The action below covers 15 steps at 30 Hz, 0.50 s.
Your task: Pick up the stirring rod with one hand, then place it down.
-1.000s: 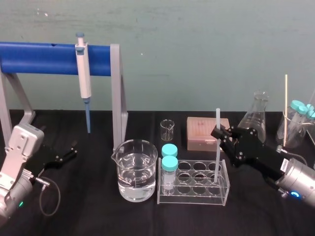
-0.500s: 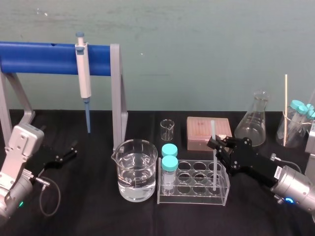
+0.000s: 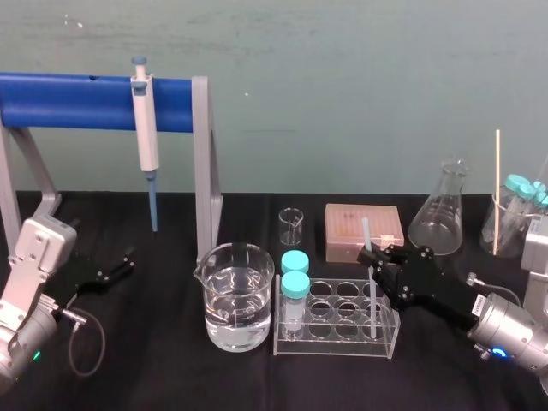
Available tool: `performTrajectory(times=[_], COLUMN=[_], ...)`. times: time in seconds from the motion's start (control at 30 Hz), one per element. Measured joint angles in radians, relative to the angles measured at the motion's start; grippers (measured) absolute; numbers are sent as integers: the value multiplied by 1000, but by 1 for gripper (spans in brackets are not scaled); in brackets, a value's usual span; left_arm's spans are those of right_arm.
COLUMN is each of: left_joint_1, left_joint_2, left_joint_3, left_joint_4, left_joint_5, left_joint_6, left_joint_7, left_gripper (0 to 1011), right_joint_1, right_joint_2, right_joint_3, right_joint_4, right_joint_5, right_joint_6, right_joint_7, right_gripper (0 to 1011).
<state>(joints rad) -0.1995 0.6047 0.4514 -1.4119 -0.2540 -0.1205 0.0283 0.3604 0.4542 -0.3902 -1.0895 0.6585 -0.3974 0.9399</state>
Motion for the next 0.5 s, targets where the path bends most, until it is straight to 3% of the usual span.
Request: performTrajectory(times=[0.5], left_joint_1=[0], left_joint_2=[0], left_joint_3=[0], left_joint_4=[0], left_joint_5=[0], left_joint_6=[0], left_joint_7=[0], left_gripper=[1000], right_joint_1=[-2], right_joint_2=[1], right_joint_3=[0], right_joint_4=[-3], right_joint_5=[-19], right_joint_6=[-2], right_joint_7=[-21], right_gripper=[69])
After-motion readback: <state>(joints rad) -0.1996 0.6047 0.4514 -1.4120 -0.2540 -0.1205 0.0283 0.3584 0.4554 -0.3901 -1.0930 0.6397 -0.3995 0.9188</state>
